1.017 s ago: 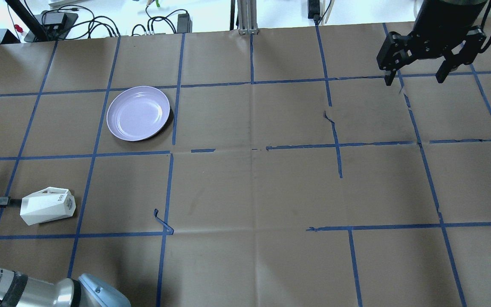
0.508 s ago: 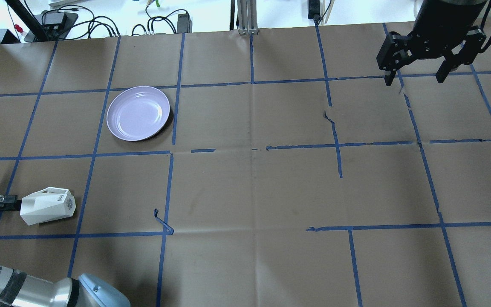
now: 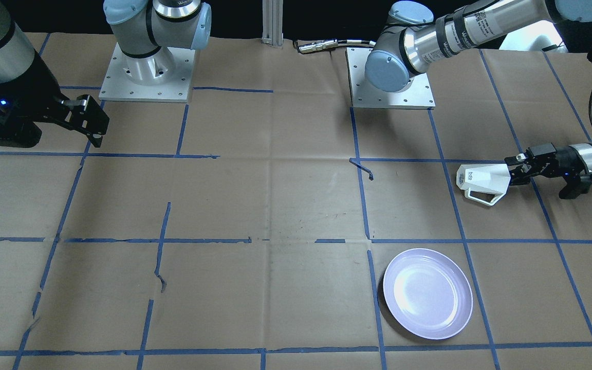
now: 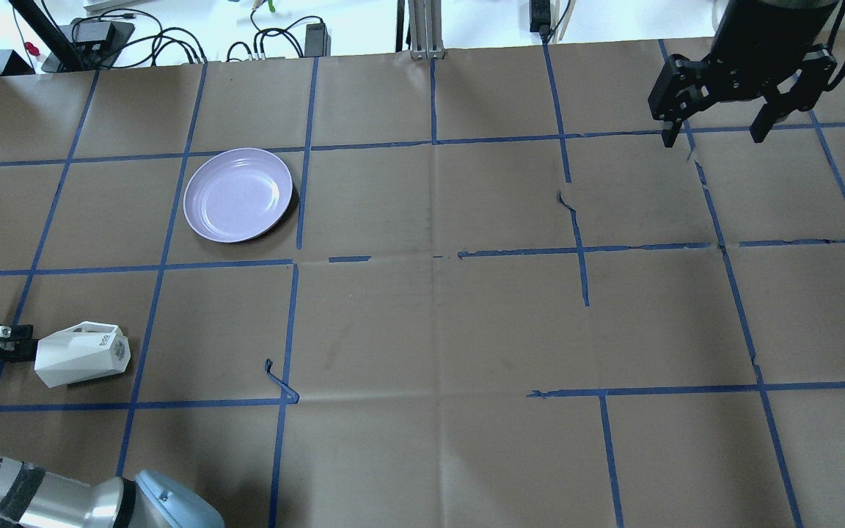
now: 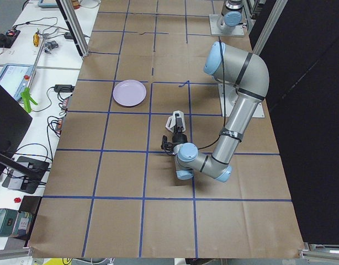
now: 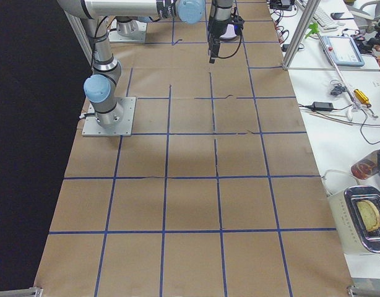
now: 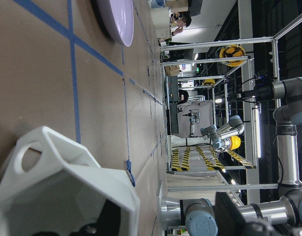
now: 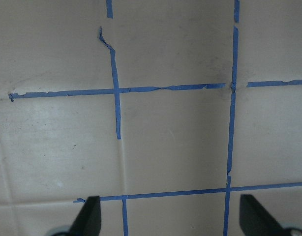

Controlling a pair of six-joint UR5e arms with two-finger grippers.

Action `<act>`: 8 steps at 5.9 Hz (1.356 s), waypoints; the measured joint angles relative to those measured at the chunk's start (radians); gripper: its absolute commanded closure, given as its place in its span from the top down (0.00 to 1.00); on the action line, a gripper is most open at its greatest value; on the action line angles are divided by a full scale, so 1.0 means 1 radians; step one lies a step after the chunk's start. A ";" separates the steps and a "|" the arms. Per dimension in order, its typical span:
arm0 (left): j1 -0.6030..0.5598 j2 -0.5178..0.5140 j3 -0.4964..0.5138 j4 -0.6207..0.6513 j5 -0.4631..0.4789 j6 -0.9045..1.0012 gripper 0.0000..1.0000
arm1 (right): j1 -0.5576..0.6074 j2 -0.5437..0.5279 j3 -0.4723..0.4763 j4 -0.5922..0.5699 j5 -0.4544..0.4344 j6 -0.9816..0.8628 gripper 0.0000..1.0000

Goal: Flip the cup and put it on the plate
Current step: 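Close the left gripper on the white mug, then lift the white mug with the left gripper and rotate it upright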

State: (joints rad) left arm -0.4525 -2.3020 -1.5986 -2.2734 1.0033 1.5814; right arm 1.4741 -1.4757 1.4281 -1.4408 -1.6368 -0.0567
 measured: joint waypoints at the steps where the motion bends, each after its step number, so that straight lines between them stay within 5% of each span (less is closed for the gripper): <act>1: 0.000 0.000 0.001 0.002 0.003 0.003 0.00 | 0.000 0.000 0.000 0.000 0.000 0.000 1.00; 5: 0.000 0.048 0.020 -0.016 0.006 -0.009 0.00 | 0.000 0.000 0.000 0.000 0.000 0.000 1.00; 8: -0.042 0.330 0.083 -0.076 0.001 -0.225 0.00 | 0.000 0.000 0.000 -0.001 0.000 0.000 1.00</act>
State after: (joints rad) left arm -0.4944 -1.9722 -1.5154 -2.3497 1.0042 1.3566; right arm 1.4741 -1.4756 1.4282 -1.4416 -1.6368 -0.0567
